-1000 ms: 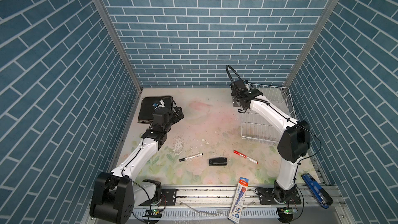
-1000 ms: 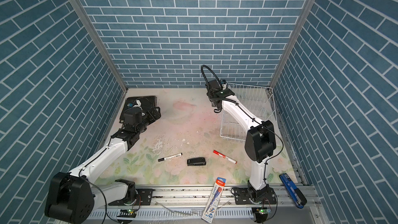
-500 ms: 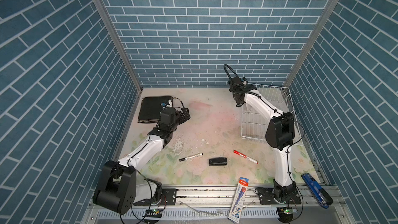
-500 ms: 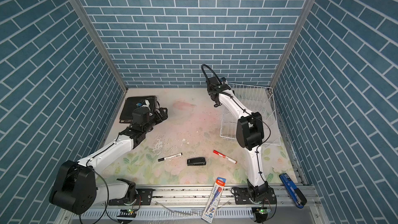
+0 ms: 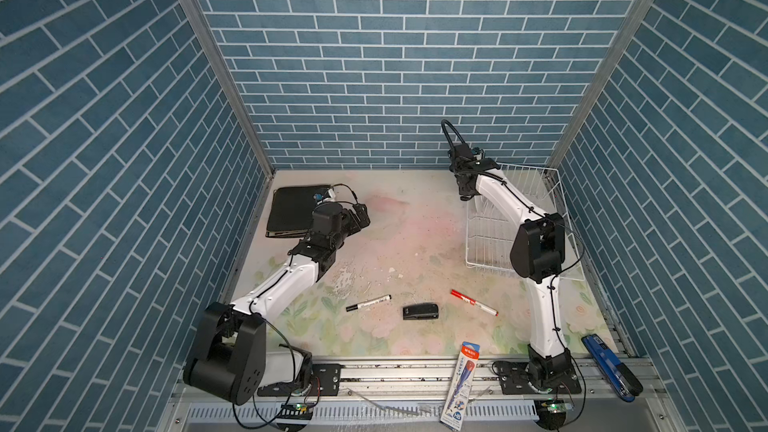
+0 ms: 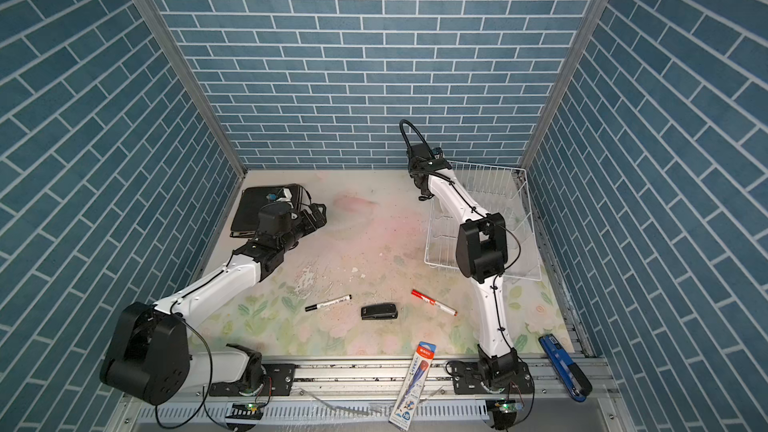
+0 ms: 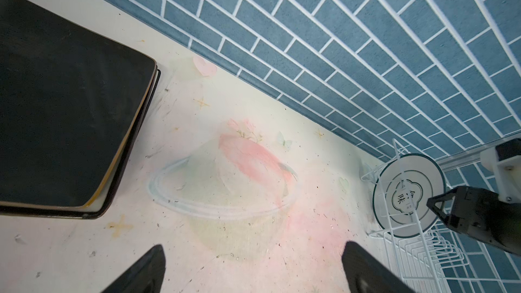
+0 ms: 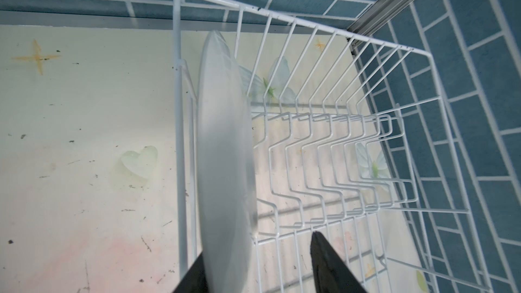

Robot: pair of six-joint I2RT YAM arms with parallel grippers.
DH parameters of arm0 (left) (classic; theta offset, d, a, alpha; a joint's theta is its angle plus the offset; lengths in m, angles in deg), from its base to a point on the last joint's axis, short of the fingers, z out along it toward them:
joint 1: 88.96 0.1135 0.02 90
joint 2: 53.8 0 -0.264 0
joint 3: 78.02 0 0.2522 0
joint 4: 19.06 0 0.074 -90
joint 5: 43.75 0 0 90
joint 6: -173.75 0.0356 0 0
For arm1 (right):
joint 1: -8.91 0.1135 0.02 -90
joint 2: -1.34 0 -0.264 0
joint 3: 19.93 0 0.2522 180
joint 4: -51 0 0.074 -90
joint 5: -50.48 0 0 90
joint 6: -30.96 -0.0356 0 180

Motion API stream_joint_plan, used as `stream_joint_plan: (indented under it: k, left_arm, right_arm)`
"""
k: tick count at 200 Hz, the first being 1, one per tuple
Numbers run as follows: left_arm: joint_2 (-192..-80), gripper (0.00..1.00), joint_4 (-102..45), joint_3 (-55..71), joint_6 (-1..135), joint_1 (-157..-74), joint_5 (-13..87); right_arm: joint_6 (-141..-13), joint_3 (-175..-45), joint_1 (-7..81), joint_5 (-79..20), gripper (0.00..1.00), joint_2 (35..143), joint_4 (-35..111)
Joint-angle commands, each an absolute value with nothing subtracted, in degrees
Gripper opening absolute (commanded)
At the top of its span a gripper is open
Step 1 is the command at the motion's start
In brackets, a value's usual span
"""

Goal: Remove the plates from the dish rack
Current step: 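Lower the right gripper onto the white plate's rim in the rack while the left withdraws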

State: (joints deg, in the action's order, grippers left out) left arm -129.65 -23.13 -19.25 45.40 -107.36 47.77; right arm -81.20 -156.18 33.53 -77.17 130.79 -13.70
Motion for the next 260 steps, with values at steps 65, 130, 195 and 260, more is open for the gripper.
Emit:
stream_joint_plan:
  k: [65,130,195,260]
  left_arm:
    - [-130.4,1.0,-25.7,-16.9,46.0,-107.8,48.8]
    - [-130.0,1.0,-26.5,-16.9,45.4,-107.8,49.5]
    - [-128.0,1.0,-28.0,-17.6,46.1,-107.8,51.2]
    - [-126.4,1.0,-28.6,-18.7,45.9,-107.8,51.9]
  right_arm:
    - [-80.8,-160.7,32.3,-76.1,0.29,134.0,-14.8]
    - [-80.2,-160.7,31.8,-76.5,0.25,134.8,-13.6]
    - [-80.0,-160.7,31.6,-76.0,0.19,135.0,-13.3]
    - [-80.0,-160.0,31.9,-78.0,0.1,134.7,-12.8]
